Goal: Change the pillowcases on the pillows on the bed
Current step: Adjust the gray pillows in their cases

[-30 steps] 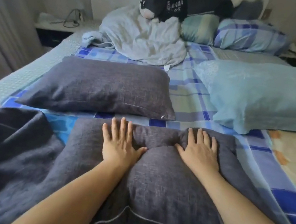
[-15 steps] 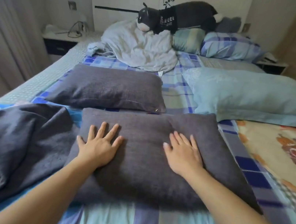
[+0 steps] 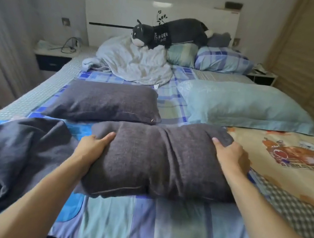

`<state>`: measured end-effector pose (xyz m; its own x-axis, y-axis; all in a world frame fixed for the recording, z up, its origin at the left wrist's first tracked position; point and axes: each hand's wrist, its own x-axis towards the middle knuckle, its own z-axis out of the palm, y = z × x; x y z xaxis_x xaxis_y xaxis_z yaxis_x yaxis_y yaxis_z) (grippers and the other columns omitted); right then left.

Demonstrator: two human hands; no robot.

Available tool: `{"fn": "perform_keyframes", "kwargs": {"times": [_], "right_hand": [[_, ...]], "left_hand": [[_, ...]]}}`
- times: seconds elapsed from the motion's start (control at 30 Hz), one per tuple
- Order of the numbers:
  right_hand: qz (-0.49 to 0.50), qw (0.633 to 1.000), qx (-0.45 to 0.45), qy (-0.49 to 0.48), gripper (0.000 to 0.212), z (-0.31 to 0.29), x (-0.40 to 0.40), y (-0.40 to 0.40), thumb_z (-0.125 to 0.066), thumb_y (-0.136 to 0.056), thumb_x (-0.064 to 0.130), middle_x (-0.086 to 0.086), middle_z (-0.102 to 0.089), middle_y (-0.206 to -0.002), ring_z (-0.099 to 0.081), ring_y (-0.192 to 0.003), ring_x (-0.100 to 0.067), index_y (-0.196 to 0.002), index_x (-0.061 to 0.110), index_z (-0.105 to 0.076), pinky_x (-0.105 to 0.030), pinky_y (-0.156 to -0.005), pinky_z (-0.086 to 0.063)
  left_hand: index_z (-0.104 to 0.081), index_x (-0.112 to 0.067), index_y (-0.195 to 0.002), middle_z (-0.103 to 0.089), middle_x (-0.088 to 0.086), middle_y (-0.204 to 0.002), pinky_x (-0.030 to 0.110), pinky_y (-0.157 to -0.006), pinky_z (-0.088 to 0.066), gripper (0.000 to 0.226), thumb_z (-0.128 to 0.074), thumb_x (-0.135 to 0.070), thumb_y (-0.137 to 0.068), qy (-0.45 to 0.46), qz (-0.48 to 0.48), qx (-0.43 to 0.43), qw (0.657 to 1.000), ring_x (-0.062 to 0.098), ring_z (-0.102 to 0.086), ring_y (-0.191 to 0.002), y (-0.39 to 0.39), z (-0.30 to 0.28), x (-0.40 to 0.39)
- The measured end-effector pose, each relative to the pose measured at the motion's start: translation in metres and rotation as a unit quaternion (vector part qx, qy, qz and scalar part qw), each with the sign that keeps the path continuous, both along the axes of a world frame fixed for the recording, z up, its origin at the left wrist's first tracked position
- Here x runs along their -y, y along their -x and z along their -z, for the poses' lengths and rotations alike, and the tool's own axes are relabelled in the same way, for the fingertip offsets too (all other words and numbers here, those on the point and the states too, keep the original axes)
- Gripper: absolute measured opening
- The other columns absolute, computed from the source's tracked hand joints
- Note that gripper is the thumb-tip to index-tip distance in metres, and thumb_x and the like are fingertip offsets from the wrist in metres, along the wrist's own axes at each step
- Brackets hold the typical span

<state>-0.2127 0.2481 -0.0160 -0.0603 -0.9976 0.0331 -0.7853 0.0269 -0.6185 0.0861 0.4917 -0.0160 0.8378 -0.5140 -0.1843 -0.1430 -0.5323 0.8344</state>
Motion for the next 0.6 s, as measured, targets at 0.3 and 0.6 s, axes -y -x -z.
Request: {"fn": "perform_keyframes", "kwargs": {"times": [0.3, 0.6], "right_hand": [[-0.022, 0.954, -0.296, -0.046, 0.077, 0.022, 0.050, 0.084, -0.045, -0.086, 0.074, -0.018, -0.045, -0.144, -0.042, -0.130, -0.043, -0.140, 0.019, -0.049, -0.052, -0.108, -0.036], [-0.455, 0.849, -0.240, 0.120, 0.065, 0.049, -0.040, -0.047, -0.013, -0.099, 0.057, 0.008, -0.036, -0.158, -0.027, -0.147, -0.015, -0.153, 0.030, -0.037, -0.038, -0.122, -0.014]], "left_hand": [[-0.070, -0.012, -0.111, -0.072, 0.002, -0.104, 0.030, -0.079, -0.053, 0.080, -0.053, -0.083, -0.079, -0.261, 0.248, -0.019, 0.933, 0.020, -0.069, -0.086, 0.035, 0.039, 0.010], [-0.065, -0.006, -0.093, -0.065, 0.009, -0.085, 0.025, -0.060, -0.039, 0.029, -0.050, -0.029, -0.104, -0.063, 0.025, -0.092, 0.993, 0.020, -0.055, -0.063, -0.011, 0.054, -0.003]]}}
